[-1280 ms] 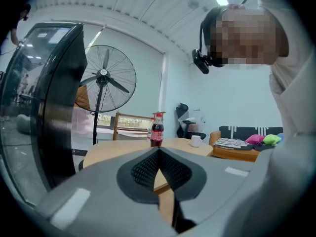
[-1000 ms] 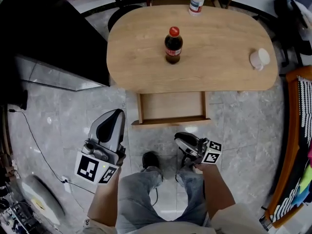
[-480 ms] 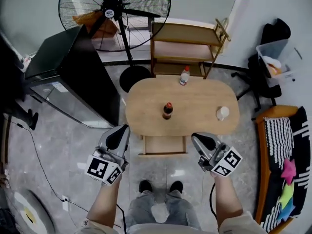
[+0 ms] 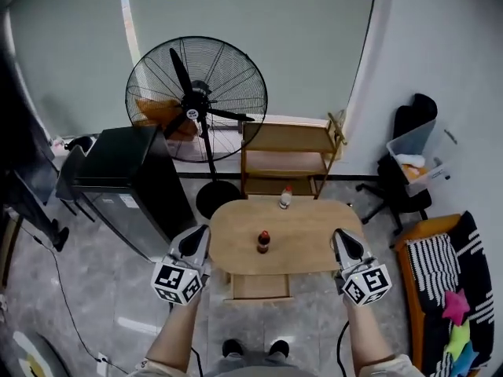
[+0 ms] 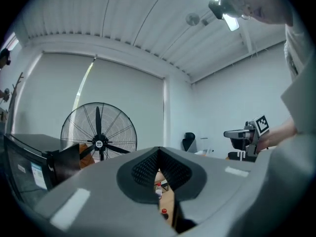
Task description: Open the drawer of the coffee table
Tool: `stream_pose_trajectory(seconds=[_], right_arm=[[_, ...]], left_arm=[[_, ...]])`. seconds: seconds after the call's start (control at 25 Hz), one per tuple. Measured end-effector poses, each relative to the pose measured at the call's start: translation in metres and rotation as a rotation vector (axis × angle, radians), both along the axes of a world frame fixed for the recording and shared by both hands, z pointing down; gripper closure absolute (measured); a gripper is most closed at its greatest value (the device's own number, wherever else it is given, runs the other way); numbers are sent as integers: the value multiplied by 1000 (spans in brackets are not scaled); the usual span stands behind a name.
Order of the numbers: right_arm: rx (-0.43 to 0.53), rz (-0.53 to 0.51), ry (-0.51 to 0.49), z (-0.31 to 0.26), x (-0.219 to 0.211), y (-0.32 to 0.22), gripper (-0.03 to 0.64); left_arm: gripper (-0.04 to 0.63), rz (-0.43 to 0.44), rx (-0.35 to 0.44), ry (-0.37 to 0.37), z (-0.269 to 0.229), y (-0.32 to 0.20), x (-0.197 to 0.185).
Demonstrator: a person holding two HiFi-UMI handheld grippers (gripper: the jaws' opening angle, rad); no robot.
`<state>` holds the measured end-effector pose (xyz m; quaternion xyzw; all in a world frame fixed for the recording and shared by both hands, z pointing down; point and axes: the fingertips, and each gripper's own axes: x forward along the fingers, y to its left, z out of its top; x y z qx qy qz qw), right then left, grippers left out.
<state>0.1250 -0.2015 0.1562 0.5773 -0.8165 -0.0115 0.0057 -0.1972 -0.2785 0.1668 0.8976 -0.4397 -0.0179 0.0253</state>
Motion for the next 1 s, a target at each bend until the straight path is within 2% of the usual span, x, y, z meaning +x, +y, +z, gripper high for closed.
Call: stream_pose_trajectory(seconds=[0.16,0.36,1.0], right_arm=[[44,35,-11,-22,11,3,612],[54,52,-17,-30,13,4,612],[55,8,0,-33,-2,-11,614]], left_arm=[[597,-9,26,3,-20,3,2],[597,-22,34,-6,-31,0,2],[597,-47,43,-1,-35,-5,-2]])
